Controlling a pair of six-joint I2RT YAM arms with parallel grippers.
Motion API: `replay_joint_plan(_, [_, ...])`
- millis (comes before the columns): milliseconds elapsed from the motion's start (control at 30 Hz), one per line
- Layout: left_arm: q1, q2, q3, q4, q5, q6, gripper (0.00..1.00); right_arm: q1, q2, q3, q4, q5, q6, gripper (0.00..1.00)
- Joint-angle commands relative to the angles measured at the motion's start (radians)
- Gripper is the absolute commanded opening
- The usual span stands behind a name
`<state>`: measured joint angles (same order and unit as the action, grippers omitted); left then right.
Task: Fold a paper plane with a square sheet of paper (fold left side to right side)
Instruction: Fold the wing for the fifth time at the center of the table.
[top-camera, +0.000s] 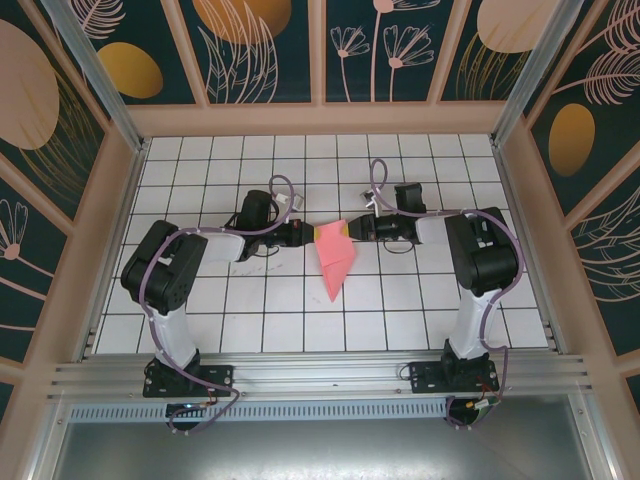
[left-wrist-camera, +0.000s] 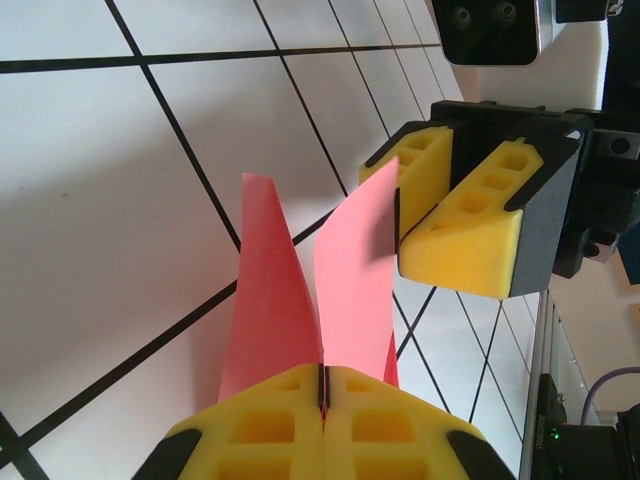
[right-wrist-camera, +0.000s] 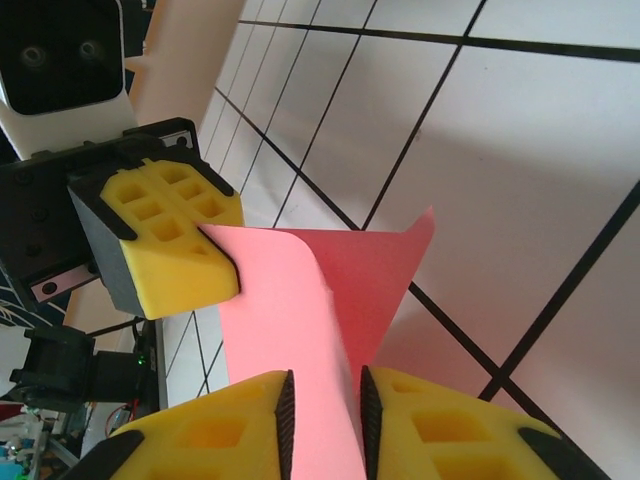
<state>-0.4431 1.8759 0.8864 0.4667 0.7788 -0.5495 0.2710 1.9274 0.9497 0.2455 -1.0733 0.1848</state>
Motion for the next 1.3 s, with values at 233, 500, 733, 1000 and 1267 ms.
replay_joint_plan(233, [0.007,-0.004,0.033,-0.035,-0.041,0.064,0.31,0.008,-0.052,0.053,-0.139,0.036,-0.044,0.0])
replay_joint_plan(500, [0.006,-0.21,0.012,-0.176,-0.305,0.152,0.58,0.051,-0.084,0.108,-0.307,0.142,0.003,0.0])
replay_joint_plan(733, [-0.108,-0.384,-0.028,-0.387,-0.537,0.256,0.56,0.085,-0.057,0.192,-0.442,0.241,0.116,0.0])
replay_joint_plan(1000, [-0.38,-0.424,-0.056,-0.542,-0.757,0.176,0.57,0.103,-0.027,0.253,-0.511,0.282,0.169,0.0])
replay_joint_plan(1267, [-0.559,-0.297,0.053,-0.648,-0.925,0.083,0.61,0.112,-0.006,0.259,-0.502,0.302,0.201,0.0])
